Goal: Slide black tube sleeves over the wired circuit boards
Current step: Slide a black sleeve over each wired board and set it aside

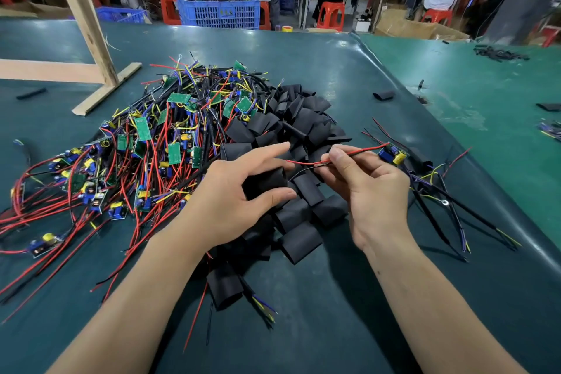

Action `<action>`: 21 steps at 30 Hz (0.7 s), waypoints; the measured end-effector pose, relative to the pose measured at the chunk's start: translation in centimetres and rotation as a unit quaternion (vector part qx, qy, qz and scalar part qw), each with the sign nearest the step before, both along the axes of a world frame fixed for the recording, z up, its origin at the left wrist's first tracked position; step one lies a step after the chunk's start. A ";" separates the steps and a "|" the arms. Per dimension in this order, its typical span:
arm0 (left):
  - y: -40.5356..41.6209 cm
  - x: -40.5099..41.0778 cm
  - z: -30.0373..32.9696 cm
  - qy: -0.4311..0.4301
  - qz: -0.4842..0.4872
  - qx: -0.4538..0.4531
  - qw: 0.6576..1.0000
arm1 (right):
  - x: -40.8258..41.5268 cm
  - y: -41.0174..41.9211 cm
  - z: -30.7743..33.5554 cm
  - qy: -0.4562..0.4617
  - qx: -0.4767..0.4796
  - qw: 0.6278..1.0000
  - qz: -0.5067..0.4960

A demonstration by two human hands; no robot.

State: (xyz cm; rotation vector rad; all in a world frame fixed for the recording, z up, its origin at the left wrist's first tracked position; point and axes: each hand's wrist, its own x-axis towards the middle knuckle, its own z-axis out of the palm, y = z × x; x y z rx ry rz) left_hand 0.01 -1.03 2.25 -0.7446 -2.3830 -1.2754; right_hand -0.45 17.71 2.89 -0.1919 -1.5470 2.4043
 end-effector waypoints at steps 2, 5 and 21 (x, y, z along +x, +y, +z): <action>0.1 0.0 0.0 -0.017 0.015 0.011 1.000 | 0.0 0.0 0.1 0.012 0.006 1.000 -0.001; -0.1 -0.1 -0.1 -0.024 0.023 0.024 0.999 | 0.2 -0.1 0.3 0.056 0.020 0.998 -0.029; -0.1 -0.3 0.0 0.023 0.042 0.061 0.997 | 1.0 -1.3 0.0 0.105 0.064 0.992 0.002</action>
